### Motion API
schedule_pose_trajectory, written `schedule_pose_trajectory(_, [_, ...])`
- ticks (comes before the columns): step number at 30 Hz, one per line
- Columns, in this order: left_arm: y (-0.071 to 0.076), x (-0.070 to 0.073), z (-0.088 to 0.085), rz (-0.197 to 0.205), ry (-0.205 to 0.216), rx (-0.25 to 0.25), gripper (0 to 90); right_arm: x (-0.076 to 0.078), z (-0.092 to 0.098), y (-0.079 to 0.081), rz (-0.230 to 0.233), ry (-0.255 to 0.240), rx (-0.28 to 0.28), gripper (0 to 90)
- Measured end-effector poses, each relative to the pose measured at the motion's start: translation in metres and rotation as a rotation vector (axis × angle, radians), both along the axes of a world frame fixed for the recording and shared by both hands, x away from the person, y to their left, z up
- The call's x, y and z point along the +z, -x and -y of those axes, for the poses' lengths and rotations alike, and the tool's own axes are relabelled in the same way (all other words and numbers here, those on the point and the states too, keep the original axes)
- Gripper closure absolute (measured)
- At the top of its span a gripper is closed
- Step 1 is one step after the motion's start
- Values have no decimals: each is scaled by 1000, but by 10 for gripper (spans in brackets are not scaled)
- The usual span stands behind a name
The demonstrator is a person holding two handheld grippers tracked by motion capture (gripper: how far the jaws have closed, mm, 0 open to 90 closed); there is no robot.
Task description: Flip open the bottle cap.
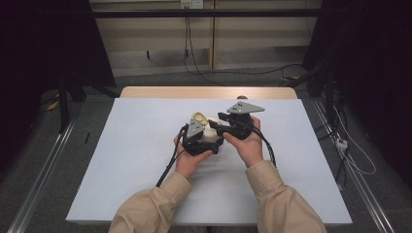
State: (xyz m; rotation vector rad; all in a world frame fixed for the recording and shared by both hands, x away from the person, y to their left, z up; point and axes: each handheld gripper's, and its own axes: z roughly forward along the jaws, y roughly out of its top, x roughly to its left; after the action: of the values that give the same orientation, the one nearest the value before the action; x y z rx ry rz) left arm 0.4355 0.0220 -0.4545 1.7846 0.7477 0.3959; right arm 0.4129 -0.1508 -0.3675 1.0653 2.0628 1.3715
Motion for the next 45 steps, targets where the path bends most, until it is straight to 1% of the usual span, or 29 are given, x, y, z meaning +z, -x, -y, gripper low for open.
schedule_pose_trajectory(3, [2, 0, 0, 3, -1, 9, 44, -1, 2, 2, -1, 1, -9, 460])
schedule_pose_trajectory(4, [3, 0, 0, 5, -7, 7, 44, -1, 3, 3, -1, -2, -10, 442])
schedule_pose_trajectory(7, [2, 0, -1, -9, -2, 6, 43, -2, 6, 4, -2, -7, -23, 387])
schedule_pose_trajectory(8, [2, 0, -1, -15, 0, 6, 43, -2, 7, 5, -2, -8, -23, 382])
schedule_pose_trajectory(10, [2, -1, 0, -13, -3, 10, 43, -1, 9, 6, 2, -12, -32, 360])
schedule_pose_trajectory(14, [2, -1, -1, -17, -8, 2, 42, -1, 12, 8, 11, -16, -34, 344])
schedule_pose_trajectory(15, [2, 0, -1, -22, -9, 2, 42, -1, 13, 9, 13, -18, -34, 339])
schedule_pose_trajectory(17, [2, -1, -2, -53, -2, 5, 38, -2, 15, 9, 7, -15, -42, 322])
schedule_pose_trajectory(20, [2, -1, -3, -75, 0, -2, 32, -3, 16, 10, 6, -10, -46, 312])
schedule_pose_trajectory(22, [3, -1, -3, -72, -8, 1, 31, -3, 17, 11, 8, -14, -45, 312])
schedule_pose_trajectory(23, [3, -2, -3, -77, -11, 1, 29, -3, 17, 11, 10, -13, -46, 309])
schedule_pose_trajectory(25, [4, -3, -4, -69, -7, 4, 29, -3, 18, 12, 9, -15, -47, 306])
schedule_pose_trajectory(27, [5, -3, -6, -67, -21, -3, 29, -4, 19, 13, 9, -16, -51, 298])
schedule_pose_trajectory(29, [7, -4, -7, -78, -24, -3, 28, -4, 20, 14, 12, -13, -49, 295])
schedule_pose_trajectory(31, [9, -4, -9, -73, -51, -12, 32, -4, 21, 16, 12, -15, -48, 286])
schedule_pose_trajectory(32, [11, -4, -10, -72, -49, -13, 35, -4, 22, 17, 12, -17, -47, 281])
schedule_pose_trajectory(33, [12, -3, -13, -72, -58, -18, 37, -5, 23, 18, 14, -22, -50, 277])
schedule_pose_trajectory(34, [13, -2, -14, -76, -52, -23, 39, -5, 24, 19, 15, -24, -48, 275])
schedule_pose_trajectory(37, [18, 1, -19, -60, -55, -31, 44, -6, 27, 22, 16, -28, -47, 253])
schedule_pose_trajectory(38, [19, 2, -20, -59, -54, -33, 45, -7, 28, 24, 14, -31, -46, 247])
schedule_pose_trajectory(39, [21, 3, -21, -56, -62, -38, 45, -8, 28, 25, 12, -34, -46, 236])
schedule_pose_trajectory(42, [26, 6, -25, -39, -66, -45, 47, -10, 31, 29, 4, -39, -41, 209])
schedule_pose_trajectory(43, [28, 7, -27, -34, -59, -44, 47, -11, 31, 30, 1, -40, -38, 207])
schedule_pose_trajectory(45, [30, 9, -30, -33, -63, -51, 46, -13, 32, 33, 0, -42, -31, 202])
